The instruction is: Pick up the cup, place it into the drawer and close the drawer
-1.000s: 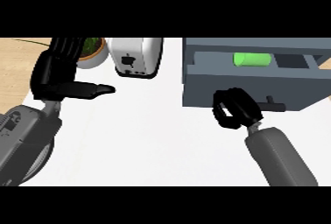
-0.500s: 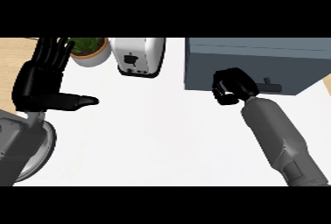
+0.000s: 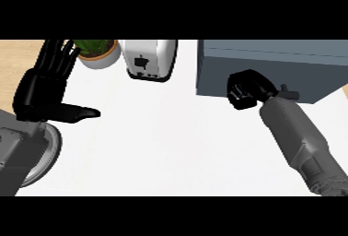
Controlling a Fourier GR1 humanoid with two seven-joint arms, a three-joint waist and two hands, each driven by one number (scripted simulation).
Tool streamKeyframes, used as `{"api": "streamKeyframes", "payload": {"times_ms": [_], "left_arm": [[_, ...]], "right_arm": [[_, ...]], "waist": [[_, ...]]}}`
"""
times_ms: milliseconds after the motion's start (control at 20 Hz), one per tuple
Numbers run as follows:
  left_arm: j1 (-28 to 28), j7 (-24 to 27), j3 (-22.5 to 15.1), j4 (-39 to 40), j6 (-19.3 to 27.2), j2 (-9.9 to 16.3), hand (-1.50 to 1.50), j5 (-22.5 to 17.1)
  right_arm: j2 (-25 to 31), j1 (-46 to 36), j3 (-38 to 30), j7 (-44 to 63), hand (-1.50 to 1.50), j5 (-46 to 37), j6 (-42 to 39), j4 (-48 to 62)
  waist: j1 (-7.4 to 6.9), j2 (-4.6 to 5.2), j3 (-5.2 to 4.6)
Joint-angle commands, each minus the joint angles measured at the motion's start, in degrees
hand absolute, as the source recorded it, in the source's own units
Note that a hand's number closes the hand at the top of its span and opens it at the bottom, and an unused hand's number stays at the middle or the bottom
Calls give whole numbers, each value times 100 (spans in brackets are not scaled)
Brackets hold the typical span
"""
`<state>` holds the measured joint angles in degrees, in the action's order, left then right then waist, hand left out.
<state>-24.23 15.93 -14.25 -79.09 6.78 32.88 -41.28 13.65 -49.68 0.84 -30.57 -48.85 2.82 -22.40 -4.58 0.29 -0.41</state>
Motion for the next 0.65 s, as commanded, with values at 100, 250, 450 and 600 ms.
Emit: {"api": "streamKeyframes", "payload": {"times_ms": [100,250,450,600], "left_arm": [[-13,-56,16,-2,-229,56,-150,-41],[-13,7,-9,38,-254,-43,-150,-32],[71,50,-18,37,-277,-156,-150,-76],[-215,-59,-23,203,-211,-157,-150,15]], "right_arm": [[585,-619,-520,320,150,243,-121,558],[571,-510,-670,216,150,379,35,528],[564,-534,-750,156,150,441,56,520],[599,-618,-703,63,150,401,-81,537]], "waist": [[-194,237,65],[-181,269,68],[-233,263,63],[-134,282,65]]}}
